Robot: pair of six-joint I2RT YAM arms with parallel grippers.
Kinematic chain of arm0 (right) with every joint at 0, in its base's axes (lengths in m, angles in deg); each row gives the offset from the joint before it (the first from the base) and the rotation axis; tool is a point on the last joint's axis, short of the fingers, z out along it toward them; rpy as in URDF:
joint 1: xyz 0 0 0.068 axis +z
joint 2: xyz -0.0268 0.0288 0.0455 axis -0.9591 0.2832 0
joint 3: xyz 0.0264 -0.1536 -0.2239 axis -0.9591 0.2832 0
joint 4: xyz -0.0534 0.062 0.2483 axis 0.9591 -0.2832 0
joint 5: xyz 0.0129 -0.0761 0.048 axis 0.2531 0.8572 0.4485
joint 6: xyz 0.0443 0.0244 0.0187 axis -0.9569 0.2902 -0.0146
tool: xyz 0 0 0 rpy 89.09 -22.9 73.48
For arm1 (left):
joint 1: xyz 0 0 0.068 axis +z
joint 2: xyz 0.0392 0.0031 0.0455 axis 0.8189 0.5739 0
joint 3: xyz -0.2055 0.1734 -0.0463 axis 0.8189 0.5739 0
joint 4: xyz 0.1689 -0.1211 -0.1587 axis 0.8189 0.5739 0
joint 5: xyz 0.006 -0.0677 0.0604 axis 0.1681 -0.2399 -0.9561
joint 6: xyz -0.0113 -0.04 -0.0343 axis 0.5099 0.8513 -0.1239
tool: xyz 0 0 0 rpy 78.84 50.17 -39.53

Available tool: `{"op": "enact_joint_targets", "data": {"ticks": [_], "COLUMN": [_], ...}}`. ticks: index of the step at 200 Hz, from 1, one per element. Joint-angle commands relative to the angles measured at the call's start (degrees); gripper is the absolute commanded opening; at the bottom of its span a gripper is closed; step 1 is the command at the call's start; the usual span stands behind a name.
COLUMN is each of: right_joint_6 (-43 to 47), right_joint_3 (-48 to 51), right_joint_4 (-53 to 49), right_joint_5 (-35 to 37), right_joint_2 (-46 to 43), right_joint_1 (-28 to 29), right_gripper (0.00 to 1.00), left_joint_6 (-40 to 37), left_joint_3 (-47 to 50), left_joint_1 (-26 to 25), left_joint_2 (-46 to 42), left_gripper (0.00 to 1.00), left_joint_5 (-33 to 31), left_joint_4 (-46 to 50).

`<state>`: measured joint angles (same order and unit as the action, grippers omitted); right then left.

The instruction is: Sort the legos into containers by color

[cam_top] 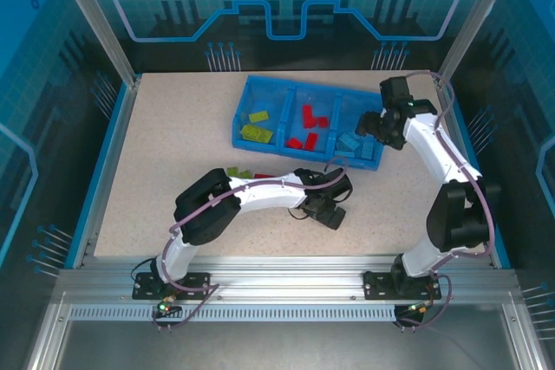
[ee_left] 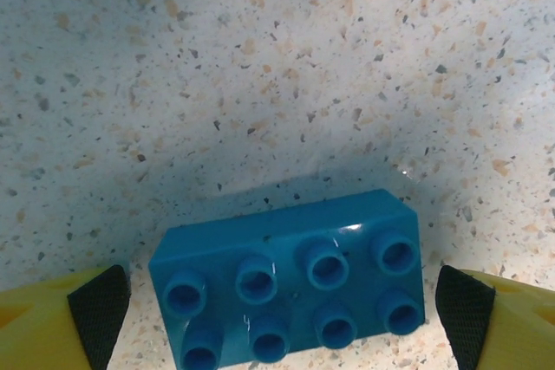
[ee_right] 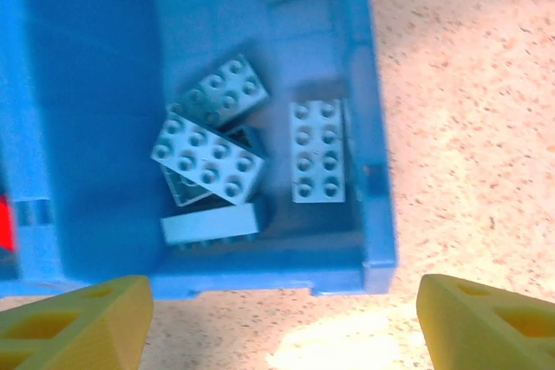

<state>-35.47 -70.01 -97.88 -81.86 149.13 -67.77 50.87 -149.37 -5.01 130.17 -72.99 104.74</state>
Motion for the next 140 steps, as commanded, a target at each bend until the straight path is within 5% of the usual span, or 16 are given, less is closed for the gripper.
{"op": "enact_joint_targets", "data": {"ticks": [1,55,140], "right_joint_6": [1.31,2.5,4.48], "right_joint_3": [3.39,10.85,24.96], "right_joint_4": [1.15,2.02,5.45], "right_joint_5": [0.88,0.02,-3.14], "right_joint_2": [-3.37,-10.69,-19.82], "right_joint_1": [-2.3,-9.52,-12.72], "right_gripper": [0.82,0.84,0.84], "left_joint_6": [0.59,-0.63,-6.17], "left_joint_3": [-2.38,-3.68,-22.31], "left_joint_1": [-0.66,-0.62,5.2], "left_joint_2": [1.72,2.73,2.13], "left_gripper": [0.91,0.55,0.58], "left_joint_5": [-0.78,-1.37,-3.14], "left_joint_4": [2.67,2.65,5.32]}}
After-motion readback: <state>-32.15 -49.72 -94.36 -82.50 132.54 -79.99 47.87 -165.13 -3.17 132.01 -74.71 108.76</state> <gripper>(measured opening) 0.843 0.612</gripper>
